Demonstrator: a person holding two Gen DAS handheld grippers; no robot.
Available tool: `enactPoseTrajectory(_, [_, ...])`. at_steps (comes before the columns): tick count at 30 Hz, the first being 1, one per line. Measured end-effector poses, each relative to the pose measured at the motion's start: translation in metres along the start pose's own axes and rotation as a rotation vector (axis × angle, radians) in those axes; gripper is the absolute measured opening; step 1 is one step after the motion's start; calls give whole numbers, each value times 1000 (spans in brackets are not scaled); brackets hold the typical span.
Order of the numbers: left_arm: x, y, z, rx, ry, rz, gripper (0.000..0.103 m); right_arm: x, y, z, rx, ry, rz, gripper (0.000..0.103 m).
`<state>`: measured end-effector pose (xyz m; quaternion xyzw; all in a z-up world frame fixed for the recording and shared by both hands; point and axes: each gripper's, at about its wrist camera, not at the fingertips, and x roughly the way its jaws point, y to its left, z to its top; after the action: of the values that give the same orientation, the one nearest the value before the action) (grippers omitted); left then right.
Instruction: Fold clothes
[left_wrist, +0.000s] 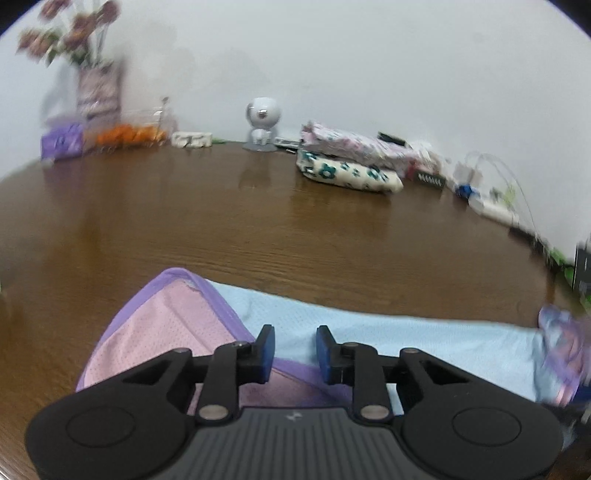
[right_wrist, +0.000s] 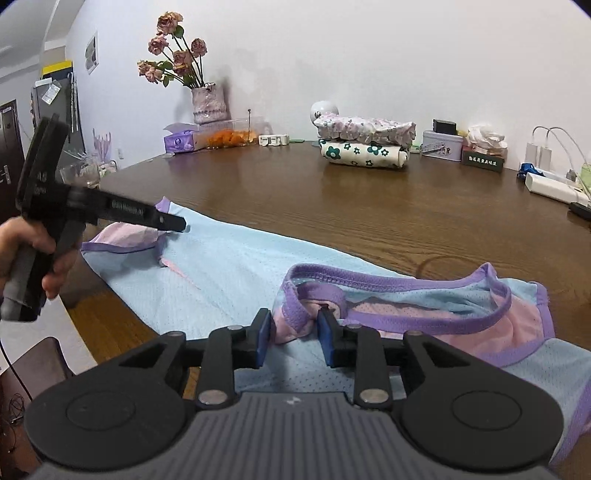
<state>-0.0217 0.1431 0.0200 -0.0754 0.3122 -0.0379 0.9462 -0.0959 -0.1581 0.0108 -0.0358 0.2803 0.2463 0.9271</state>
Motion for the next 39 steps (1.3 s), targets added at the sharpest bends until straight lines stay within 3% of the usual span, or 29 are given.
enactPoseTrajectory(2, [-6,5,10,-23,-34,24,30,1,5,-2,-28,-7,-6,44])
enactPoseTrajectory(4, [-9,3,17,-35,-57,8,42,1,11,-4,-54,-15,-14,44])
enactPoseTrajectory(7, [-3,-12,17,29,-53,-5,44,-2,8,-2,-21,-8,0,44])
enactPoseTrajectory(11, [14,-20,6,59,20,-7,44,-19,-15,7,94,-45,50,46])
enactPoseTrajectory(14, [13,-19,-1,83,14,5,44,-22,-45,22,196,-73,-33,55])
enactPoseTrajectory(19, [8,-17,-11,122,0,29,43,11,-80,43,297,10,-186,55])
enactPoseTrajectory(21, [8,-15,-13,125,-7,39,43,22,-78,43,279,52,-242,49])
enactPoseTrajectory(22, [7,-14,-14,125,-9,51,43,24,-76,41,265,56,-250,35])
enactPoseTrajectory(26, [3,-9,-15,116,-17,90,42,25,-69,34,234,35,-240,4])
enactPoseTrajectory(34, [-1,-3,-14,90,-12,92,43,-49,-62,16,202,-170,-273,2])
enactPoseTrajectory(39, [-4,-4,-12,65,-5,104,43,-65,-68,-17,265,-141,-265,2])
